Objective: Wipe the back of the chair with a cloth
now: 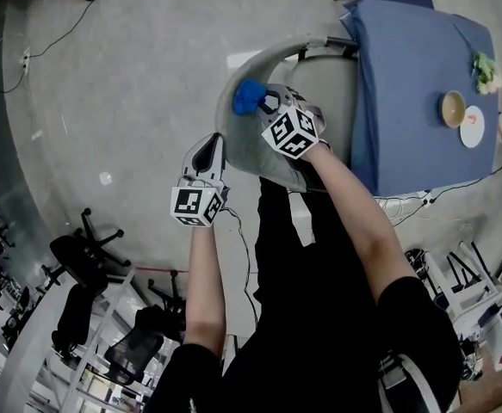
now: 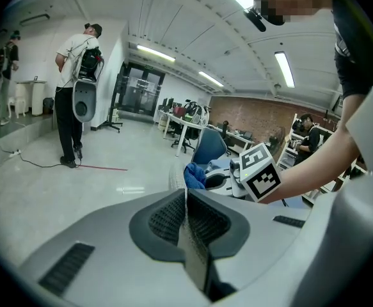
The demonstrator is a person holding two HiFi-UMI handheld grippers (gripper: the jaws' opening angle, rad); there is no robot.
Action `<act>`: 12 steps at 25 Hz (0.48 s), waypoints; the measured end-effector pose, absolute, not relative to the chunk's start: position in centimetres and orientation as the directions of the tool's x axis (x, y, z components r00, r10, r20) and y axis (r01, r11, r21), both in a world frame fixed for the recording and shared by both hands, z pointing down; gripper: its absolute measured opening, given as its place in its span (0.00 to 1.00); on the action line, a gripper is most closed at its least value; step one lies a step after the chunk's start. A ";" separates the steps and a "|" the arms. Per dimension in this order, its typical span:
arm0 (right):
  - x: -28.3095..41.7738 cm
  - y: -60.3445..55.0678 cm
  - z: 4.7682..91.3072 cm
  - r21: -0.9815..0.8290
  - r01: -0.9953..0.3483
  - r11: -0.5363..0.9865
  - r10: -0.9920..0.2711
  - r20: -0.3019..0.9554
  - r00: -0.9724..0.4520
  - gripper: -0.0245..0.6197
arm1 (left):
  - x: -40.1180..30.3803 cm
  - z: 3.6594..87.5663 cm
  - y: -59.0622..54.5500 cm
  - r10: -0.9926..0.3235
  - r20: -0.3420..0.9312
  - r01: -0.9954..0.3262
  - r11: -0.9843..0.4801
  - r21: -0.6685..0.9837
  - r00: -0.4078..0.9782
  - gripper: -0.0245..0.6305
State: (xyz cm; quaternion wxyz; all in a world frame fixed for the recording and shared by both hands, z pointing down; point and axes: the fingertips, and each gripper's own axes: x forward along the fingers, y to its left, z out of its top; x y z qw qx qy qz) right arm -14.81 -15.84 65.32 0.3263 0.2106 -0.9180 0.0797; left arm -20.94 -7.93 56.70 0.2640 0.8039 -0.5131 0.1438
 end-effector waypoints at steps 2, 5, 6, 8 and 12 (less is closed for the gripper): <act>-14.5 -16.3 65.8 -0.005 -0.446 0.895 -0.341 0.637 -0.691 0.19 | -20.9 56.8 -8.0 -0.749 0.502 -0.901 -0.335 0.275 0.432 0.08; -14.0 -17.1 66.7 -0.001 -0.453 0.892 -0.344 0.647 -0.680 0.19 | -20.9 56.9 -8.1 -0.753 0.497 -0.901 -0.332 0.279 0.432 0.08; -13.9 -17.3 67.0 0.001 -0.453 0.892 -0.343 0.653 -0.675 0.19 | -20.9 56.9 -8.1 -0.754 0.495 -0.901 -0.332 0.280 0.432 0.08; -13.6 -17.6 67.9 0.008 -0.451 0.893 -0.340 0.669 -0.661 0.19 | -21.1 56.8 -8.0 -0.758 0.490 -0.901 -0.331 0.281 0.431 0.08; -12.6 -18.2 69.4 0.019 -0.456 0.890 -0.341 0.692 -0.636 0.19 | -21.0 56.8 -7.9 -0.764 0.481 -0.901 -0.332 0.279 0.430 0.08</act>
